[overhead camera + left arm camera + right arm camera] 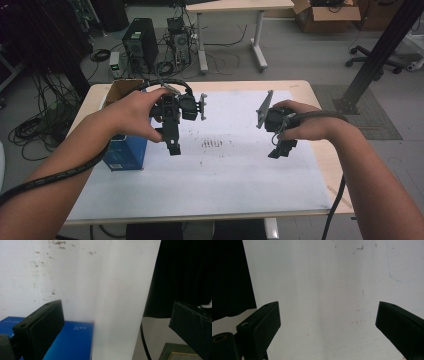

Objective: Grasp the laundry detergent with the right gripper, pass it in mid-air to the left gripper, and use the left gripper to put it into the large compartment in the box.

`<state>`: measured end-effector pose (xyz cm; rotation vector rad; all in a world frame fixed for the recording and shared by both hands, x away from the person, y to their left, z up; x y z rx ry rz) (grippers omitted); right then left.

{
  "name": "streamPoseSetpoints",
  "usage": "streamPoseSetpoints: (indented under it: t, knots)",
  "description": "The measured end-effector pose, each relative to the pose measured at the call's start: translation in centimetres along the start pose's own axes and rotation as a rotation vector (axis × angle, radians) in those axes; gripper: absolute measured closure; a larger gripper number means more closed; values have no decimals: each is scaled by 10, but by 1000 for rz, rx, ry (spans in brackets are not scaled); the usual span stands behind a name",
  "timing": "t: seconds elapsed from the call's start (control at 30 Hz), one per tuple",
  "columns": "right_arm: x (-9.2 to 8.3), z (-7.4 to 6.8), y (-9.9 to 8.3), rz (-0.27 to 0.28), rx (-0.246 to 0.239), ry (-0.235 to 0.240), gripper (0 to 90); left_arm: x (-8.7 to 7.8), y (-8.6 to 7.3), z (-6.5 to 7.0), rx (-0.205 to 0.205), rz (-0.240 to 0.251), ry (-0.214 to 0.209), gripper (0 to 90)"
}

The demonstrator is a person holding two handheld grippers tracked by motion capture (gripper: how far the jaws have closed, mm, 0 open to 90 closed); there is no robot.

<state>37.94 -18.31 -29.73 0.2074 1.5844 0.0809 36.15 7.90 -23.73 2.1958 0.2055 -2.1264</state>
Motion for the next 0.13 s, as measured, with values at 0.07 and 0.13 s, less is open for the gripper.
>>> streamPoseSetpoints:
  t: [0.07,0.13]
  knots:
    - [-1,0,1,4,2,0,56,-1,-1,0,2,21,-10,2]
    - [-1,1,1,13,3,-1,55,0,-1,-2,0,19,-9,2]
Point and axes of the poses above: each handheld gripper's, and its own axes: x roughly forward along the jaws, y roughly out of its top, z roughly to its right, the point moved 2 cm from there along x, roughly forward along the jaws, and after that the axes turned 5 degrees about y, right-handed, at the moved point
